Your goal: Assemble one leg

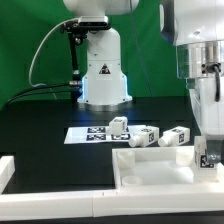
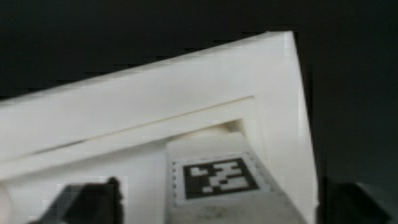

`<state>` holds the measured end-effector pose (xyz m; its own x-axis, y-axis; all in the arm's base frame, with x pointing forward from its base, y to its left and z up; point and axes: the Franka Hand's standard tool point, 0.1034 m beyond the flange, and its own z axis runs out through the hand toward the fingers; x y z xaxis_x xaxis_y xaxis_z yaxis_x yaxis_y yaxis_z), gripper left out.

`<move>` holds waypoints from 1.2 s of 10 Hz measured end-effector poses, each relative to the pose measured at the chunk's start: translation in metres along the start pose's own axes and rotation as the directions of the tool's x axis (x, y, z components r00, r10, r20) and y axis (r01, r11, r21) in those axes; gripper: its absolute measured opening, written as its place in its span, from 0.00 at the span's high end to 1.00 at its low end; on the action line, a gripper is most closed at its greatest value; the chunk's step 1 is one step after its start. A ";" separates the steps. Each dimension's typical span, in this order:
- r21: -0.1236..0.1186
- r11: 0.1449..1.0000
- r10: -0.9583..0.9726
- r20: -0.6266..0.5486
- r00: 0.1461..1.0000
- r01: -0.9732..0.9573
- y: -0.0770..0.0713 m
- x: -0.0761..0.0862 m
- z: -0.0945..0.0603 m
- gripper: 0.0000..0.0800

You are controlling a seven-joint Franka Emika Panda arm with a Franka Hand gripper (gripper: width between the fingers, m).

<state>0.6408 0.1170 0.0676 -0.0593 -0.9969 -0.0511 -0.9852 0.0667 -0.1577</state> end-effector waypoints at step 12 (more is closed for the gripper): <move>-0.039 0.161 -0.987 -0.004 0.161 0.986 -0.002 -0.002 -0.005 0.34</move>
Offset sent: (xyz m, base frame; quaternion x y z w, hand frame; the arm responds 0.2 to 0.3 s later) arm 0.0000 0.0000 0.0000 0.0000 0.0000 -0.1938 0.9810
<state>0.6417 0.1188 0.0726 0.9622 -0.2262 0.1516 -0.2231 -0.9741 -0.0373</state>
